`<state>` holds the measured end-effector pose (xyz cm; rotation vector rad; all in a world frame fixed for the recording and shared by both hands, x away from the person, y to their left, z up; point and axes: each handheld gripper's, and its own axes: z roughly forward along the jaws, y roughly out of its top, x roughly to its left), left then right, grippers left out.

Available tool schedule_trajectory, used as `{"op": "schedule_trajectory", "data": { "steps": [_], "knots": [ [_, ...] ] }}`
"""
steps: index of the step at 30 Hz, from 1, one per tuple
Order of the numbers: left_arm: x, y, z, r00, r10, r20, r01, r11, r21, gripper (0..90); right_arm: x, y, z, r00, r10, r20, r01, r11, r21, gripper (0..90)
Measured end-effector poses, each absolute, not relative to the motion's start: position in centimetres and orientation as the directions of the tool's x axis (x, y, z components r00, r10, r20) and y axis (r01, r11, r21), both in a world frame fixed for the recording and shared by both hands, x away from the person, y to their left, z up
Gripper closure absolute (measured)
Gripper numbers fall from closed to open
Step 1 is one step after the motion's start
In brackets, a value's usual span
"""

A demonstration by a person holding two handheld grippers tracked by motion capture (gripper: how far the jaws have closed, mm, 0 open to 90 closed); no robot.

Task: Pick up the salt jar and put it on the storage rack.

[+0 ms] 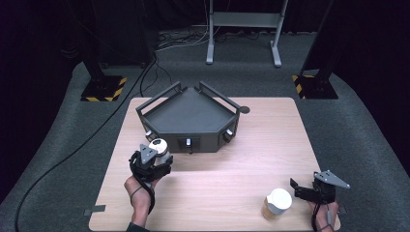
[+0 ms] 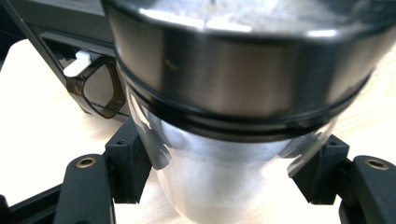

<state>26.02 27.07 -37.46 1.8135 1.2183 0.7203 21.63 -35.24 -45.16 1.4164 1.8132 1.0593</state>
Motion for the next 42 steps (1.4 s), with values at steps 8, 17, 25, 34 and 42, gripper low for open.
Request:
{"op": "schedule_trajectory", "data": {
  "steps": [8,17,25,34,42],
  "knots": [
    [26.3,27.1,-37.0,0.372,0.928,0.019,0.457,-0.201,0.867,31.7,21.6,-35.2,-45.2,-0.250,0.968,0.016,0.490,0.113,0.864,0.0],
    [26.5,27.0,-36.6,0.373,0.928,0.020,0.453,-0.201,0.868,31.7,21.7,-35.2,-45.1,-0.252,0.968,0.016,0.491,0.113,0.864,0.0],
    [26.8,27.1,-36.1,0.374,0.927,0.018,0.449,-0.197,0.872,31.6,21.7,-35.2,-45.1,-0.251,0.968,0.017,0.491,0.112,0.864,0.0],
    [27.0,27.2,-35.7,0.375,0.927,0.020,0.446,-0.199,0.873,31.7,21.7,-35.2,-45.1,-0.251,0.968,0.017,0.491,0.112,0.864,0.0],
    [27.1,27.2,-35.3,0.376,0.926,0.022,0.442,-0.200,0.874,31.6,21.7,-35.2,-45.1,-0.251,0.968,0.016,0.492,0.113,0.864,0.0]
  ]
}}
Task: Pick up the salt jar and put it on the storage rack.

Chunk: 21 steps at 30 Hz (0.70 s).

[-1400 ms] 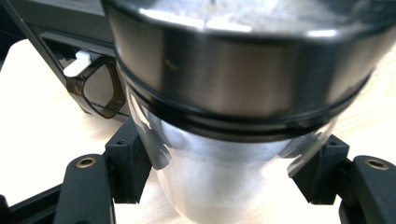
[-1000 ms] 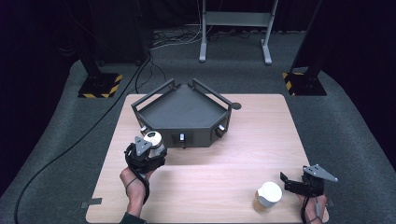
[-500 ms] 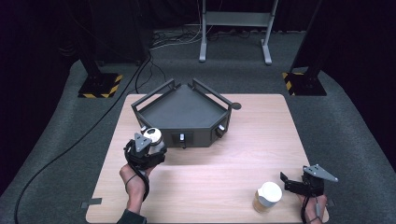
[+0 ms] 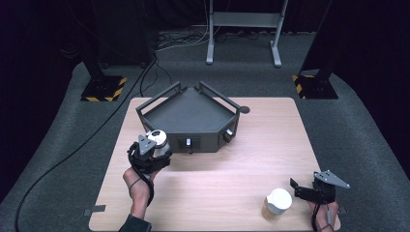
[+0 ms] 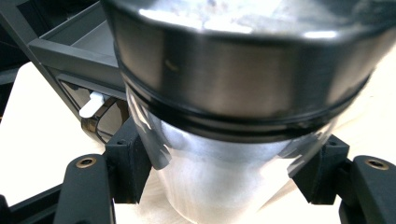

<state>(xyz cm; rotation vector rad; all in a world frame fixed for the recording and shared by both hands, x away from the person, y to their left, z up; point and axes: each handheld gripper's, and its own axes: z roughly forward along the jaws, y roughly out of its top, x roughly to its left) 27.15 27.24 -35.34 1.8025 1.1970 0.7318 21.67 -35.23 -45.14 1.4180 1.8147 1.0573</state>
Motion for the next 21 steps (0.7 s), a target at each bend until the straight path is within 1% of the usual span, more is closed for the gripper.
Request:
{"op": "schedule_trajectory", "data": {
  "steps": [21],
  "knots": [
    [27.9,27.5,-34.2,0.377,0.926,0.021,0.437,-0.198,0.877,31.7,21.7,-35.2,-45.1,-0.249,0.968,0.013,0.492,0.115,0.863,0.0]
  ]
}}
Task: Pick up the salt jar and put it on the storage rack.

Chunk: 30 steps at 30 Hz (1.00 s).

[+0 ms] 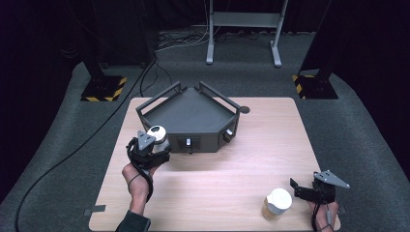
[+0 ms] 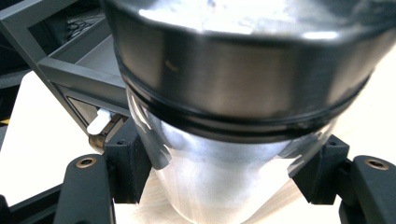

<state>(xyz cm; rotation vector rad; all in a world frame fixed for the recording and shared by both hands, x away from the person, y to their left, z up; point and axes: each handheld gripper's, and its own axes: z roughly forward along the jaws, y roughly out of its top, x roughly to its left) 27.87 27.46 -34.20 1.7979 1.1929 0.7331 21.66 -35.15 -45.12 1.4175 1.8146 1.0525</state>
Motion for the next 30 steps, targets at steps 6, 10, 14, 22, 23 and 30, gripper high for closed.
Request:
{"op": "schedule_trajectory", "data": {
  "steps": [6,10,14,22,23,30],
  "knots": [
    [28.0,27.5,-34.0,0.376,0.926,0.022,0.438,-0.198,0.877,31.7,21.7,-35.2,-45.1,-0.249,0.968,0.015,0.493,0.113,0.863,0.0],
    [28.2,27.6,-33.8,0.379,0.925,0.020,0.438,-0.198,0.877,31.7,21.7,-35.2,-45.1,-0.250,0.968,0.013,0.492,0.115,0.863,0.0],
    [28.3,27.7,-33.6,0.378,0.926,0.020,0.438,-0.198,0.877,31.7,21.7,-35.2,-45.1,-0.249,0.968,0.014,0.492,0.114,0.863,0.0],
    [28.6,27.8,-33.3,0.375,0.927,0.021,0.441,-0.198,0.875,31.7,21.7,-35.2,-45.1,-0.249,0.968,0.013,0.493,0.115,0.863,0.0],
    [28.7,27.9,-33.3,0.376,0.927,0.017,0.441,-0.195,0.876,31.7,21.7,-35.2,-45.1,-0.250,0.968,0.013,0.493,0.116,0.862,0.0],
    [28.9,28.0,-33.0,0.374,0.927,0.017,0.438,-0.193,0.878,31.7,21.7,-35.1,-45.1,-0.248,0.969,0.013,0.494,0.115,0.862,0.0]
  ]
}}
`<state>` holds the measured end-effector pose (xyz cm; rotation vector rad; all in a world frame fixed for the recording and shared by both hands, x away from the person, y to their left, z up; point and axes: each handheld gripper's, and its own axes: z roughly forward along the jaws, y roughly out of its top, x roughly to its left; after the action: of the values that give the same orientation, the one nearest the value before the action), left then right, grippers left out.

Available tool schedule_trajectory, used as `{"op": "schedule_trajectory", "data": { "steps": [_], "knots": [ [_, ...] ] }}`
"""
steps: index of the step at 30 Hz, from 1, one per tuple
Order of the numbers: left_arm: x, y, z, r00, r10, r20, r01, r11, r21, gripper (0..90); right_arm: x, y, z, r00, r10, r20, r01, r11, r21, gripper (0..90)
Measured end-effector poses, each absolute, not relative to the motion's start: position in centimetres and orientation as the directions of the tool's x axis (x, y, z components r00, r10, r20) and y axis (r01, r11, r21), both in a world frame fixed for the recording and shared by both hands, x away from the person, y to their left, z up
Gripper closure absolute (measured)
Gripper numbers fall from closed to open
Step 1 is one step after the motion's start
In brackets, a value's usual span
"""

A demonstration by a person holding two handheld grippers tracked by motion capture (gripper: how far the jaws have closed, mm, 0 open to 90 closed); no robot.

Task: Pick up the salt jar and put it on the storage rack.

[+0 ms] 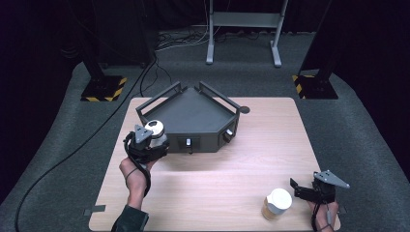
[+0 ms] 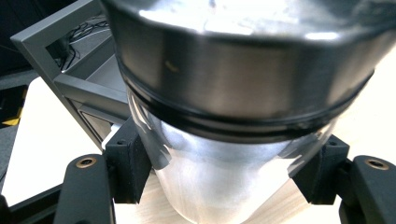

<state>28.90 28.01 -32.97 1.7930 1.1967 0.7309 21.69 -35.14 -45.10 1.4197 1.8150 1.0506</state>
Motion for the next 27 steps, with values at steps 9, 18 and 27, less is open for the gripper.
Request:
{"op": "schedule_trajectory", "data": {
  "steps": [9,18,27],
  "knots": [
    [29.4,27.9,-32.5,0.372,0.928,0.023,0.436,-0.196,0.879,31.6,21.7,-35.1,-45.1,-0.248,0.969,0.014,0.493,0.114,0.862,0.0],
    [30.0,28.1,-32.2,0.377,0.926,0.010,0.439,-0.188,0.879,31.7,21.6,-35.1,-45.1,-0.248,0.969,0.011,0.492,0.116,0.863,0.1],
    [30.6,28.2,-31.8,0.379,0.925,0.008,0.443,-0.189,0.876,31.6,21.7,-35.1,-45.1,-0.248,0.969,0.012,0.492,0.115,0.863,0.2]
  ]
}}
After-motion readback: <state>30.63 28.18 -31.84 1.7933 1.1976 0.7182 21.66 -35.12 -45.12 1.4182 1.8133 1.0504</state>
